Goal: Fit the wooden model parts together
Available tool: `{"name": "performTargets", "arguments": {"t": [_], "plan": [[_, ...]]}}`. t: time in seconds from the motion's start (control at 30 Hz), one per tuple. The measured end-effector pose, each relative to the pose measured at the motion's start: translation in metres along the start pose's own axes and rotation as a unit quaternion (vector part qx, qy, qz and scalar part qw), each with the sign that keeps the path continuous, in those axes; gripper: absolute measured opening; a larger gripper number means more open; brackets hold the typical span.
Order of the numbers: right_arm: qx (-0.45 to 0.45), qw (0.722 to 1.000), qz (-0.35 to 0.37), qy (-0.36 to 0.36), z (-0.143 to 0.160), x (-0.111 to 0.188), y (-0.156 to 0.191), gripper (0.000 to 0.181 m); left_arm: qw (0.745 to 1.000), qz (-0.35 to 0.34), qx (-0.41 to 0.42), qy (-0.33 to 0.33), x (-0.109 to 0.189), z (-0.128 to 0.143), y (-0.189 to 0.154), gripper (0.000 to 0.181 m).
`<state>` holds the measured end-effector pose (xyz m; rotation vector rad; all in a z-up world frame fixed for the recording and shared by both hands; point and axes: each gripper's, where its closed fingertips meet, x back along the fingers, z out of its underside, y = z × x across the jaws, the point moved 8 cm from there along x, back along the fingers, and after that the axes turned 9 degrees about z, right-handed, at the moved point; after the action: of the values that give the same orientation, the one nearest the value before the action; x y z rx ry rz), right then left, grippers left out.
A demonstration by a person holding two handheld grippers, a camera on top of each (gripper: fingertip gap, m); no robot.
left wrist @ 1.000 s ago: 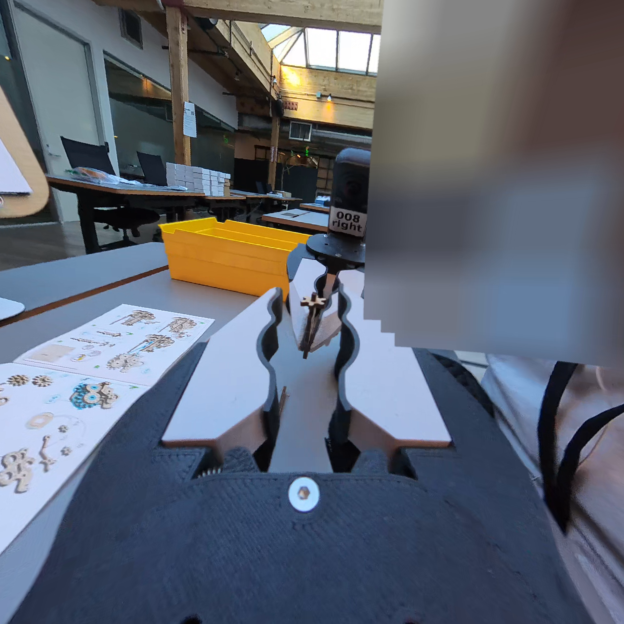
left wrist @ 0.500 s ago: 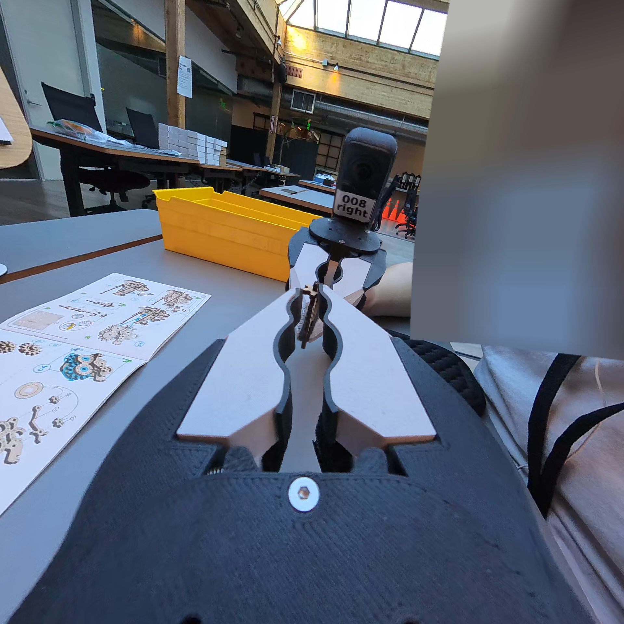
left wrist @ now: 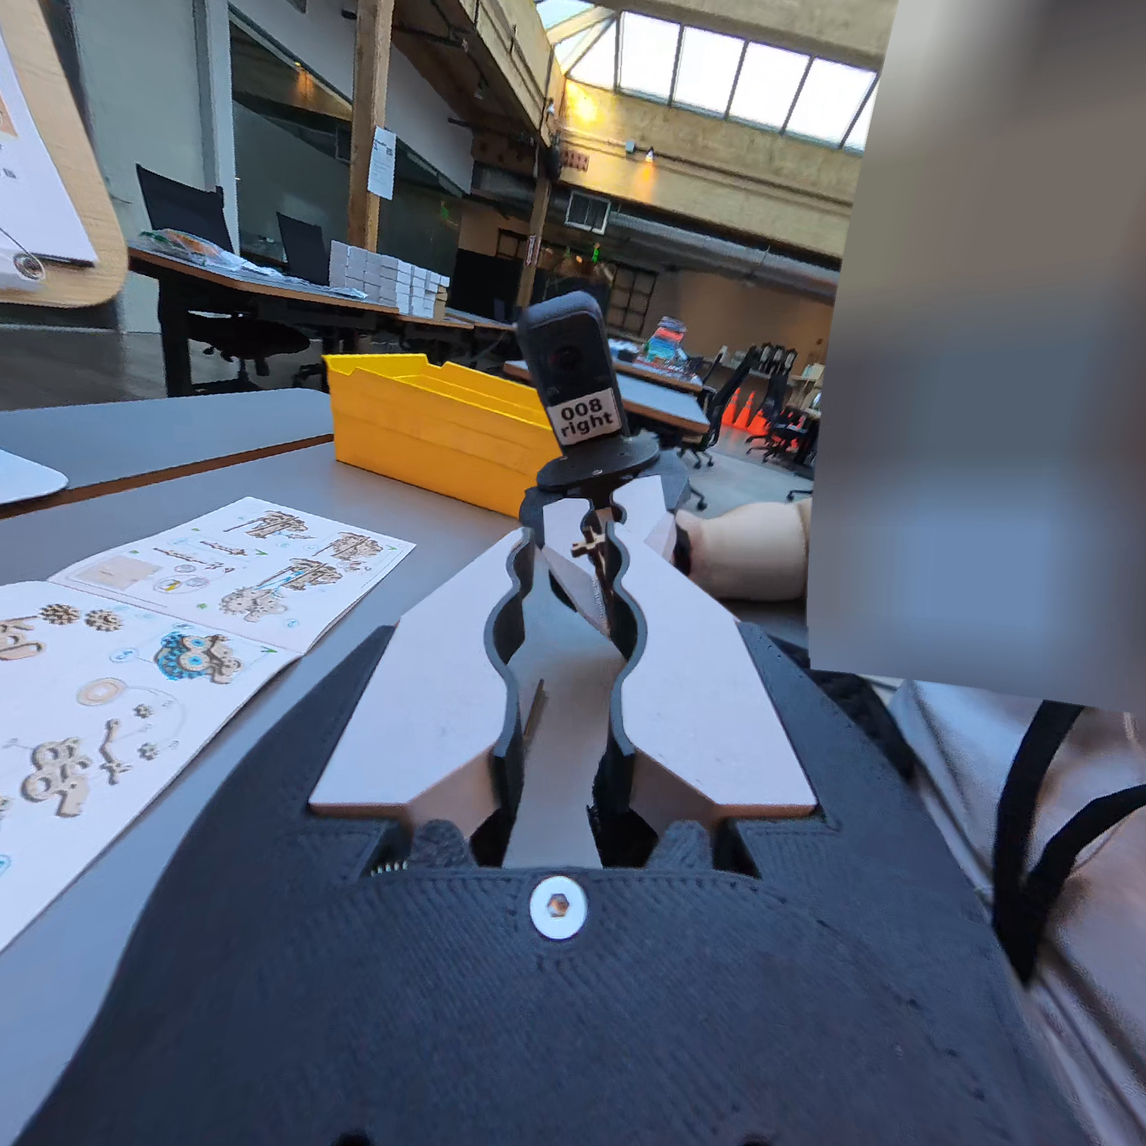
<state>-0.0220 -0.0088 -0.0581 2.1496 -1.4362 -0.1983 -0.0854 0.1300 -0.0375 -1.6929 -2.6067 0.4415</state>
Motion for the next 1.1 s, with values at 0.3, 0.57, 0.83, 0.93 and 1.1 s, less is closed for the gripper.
{"name": "performTargets", "arguments": {"t": [0.3, 0.57, 0.83, 0.93, 1.1], "plan": [[-0.091, 0.994, -0.051, -0.009, 0.01, -0.003, -0.014, 0.0, 0.995, -0.043, -0.086, 0.032, 0.0, 0.001, -0.004, 0.023], [-0.171, 0.981, -0.078, -0.051, 0.01, 0.007, -0.03, 0.0, 0.963, -0.043, -0.218, 0.151, -0.01, 0.02, -0.014, 0.064], [-0.204, 0.973, -0.105, -0.037, 0.014, 0.003, -0.031, 0.0, 0.947, -0.091, -0.247, 0.182, -0.021, 0.032, -0.011, 0.081], [-0.204, 0.973, -0.104, -0.026, 0.015, 0.0, -0.03, 0.0, 0.944, -0.098, -0.256, 0.182, -0.022, 0.033, -0.011, 0.076], [-0.212, 0.972, -0.105, -0.015, 0.017, -0.001, -0.03, 0.0, 0.937, -0.103, -0.287, 0.172, -0.022, 0.028, -0.018, 0.065]]}}
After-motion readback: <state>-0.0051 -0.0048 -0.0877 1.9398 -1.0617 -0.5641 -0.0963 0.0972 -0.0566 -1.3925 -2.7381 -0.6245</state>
